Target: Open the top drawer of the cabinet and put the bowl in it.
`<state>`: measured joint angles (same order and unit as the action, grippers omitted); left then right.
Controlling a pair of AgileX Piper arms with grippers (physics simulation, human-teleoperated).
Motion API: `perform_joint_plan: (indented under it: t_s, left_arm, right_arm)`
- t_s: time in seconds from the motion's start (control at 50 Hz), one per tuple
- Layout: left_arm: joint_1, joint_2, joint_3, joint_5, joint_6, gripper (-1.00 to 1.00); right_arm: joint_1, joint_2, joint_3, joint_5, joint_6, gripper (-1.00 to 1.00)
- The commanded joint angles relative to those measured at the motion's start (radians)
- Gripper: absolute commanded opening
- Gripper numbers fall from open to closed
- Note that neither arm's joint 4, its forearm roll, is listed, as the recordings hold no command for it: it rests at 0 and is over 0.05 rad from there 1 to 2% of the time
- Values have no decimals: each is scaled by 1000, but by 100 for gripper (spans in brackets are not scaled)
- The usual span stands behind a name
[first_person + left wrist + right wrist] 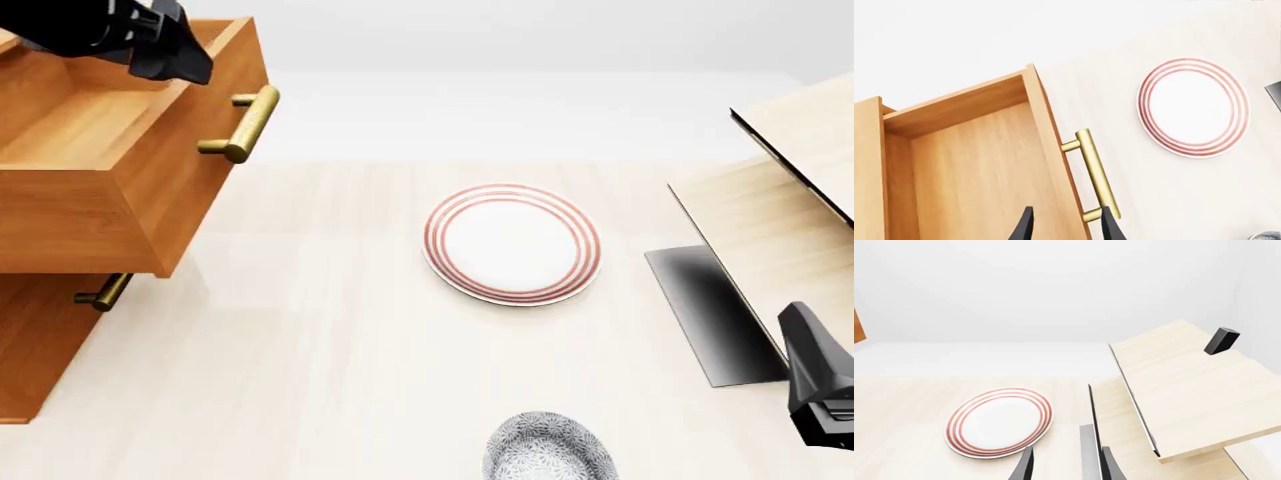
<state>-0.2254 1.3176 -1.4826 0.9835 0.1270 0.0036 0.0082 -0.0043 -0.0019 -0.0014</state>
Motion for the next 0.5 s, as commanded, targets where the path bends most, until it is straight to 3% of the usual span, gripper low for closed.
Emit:
perform_joint_plan:
  t_s: [0.02,0.26,0.3,0.36,0.5]
  left_arm:
    - [6,-44,1,22,17,100]
    - [-3,-119,12,54,23,100]
    - [-64,-100,-3,48,-24,100]
    - [-27,-151,26,51,21,100]
    - [-56,-197,41,58,7,100]
  right_arm:
    - [0,1,0,0,1,100]
    - [-1,1,0,0,0,100]
    - [-1,1,0,0,0,100]
    - [0,1,0,0,0,100]
    - [-1,1,0,0,0,100]
